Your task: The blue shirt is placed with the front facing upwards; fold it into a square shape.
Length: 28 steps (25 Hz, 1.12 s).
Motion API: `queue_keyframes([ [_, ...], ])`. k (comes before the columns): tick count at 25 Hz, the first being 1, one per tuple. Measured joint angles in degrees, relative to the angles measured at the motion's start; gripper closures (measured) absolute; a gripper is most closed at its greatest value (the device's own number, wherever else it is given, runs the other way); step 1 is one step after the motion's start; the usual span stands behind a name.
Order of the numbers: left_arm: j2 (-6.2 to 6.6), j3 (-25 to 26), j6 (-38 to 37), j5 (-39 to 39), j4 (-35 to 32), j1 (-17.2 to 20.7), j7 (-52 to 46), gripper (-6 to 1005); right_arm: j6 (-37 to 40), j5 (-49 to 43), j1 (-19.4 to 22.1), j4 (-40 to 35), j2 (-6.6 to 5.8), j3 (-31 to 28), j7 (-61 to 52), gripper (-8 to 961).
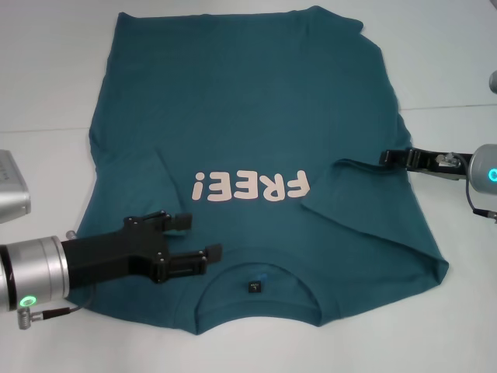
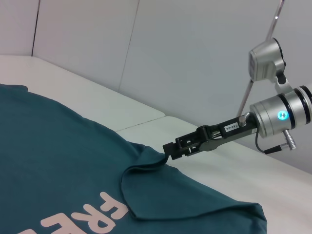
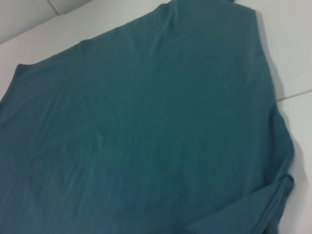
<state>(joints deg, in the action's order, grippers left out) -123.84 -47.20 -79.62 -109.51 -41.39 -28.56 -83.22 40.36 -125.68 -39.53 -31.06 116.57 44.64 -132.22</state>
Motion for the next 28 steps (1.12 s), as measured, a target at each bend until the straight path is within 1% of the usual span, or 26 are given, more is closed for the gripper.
queue_keyframes([
  [5,0.00,0.2,0.0,0.0,0.1,0.1,0.1,130,-1.3,0.0,-0.5,1.3,0.26,0.4,0.2,311],
  [7,0.00,0.3,0.0,0.0,0.1,0.2,0.1,130,-1.9,0.0,-0.6,1.5,0.55,0.4,0.5,311],
  [12,0.00,0.3,0.0,0.1,0.1,0.3,0.2,130,-3.4,0.4,-1.2,1.5,1.58,0.5,1.2,311],
  [15,0.01,0.3,0.0,0.1,0.1,0.3,0.6,130,-4.8,0.6,-2.0,1.6,2.38,0.5,1.8,311],
  [18,0.00,0.3,0.0,0.2,0.1,0.3,0.8,129,-6.6,0.8,-3.1,2.3,2.91,0.5,2.6,311],
  [21,0.00,0.4,0.0,0.3,0.1,0.4,1.0,129,-8.8,2.9,-4.5,4.3,3.01,0.5,5.0,311],
  [26,0.01,0.4,0.4,0.4,0.5,0.6,1.5,130,-12.0,9.7,-6.3,6.7,3.05,0.5,11.6,311],
  [28,0.06,0.4,0.7,0.4,0.8,0.6,1.5,131,-12.0,10.0,-6.3,6.7,3.04,0.5,11.8,311],
])
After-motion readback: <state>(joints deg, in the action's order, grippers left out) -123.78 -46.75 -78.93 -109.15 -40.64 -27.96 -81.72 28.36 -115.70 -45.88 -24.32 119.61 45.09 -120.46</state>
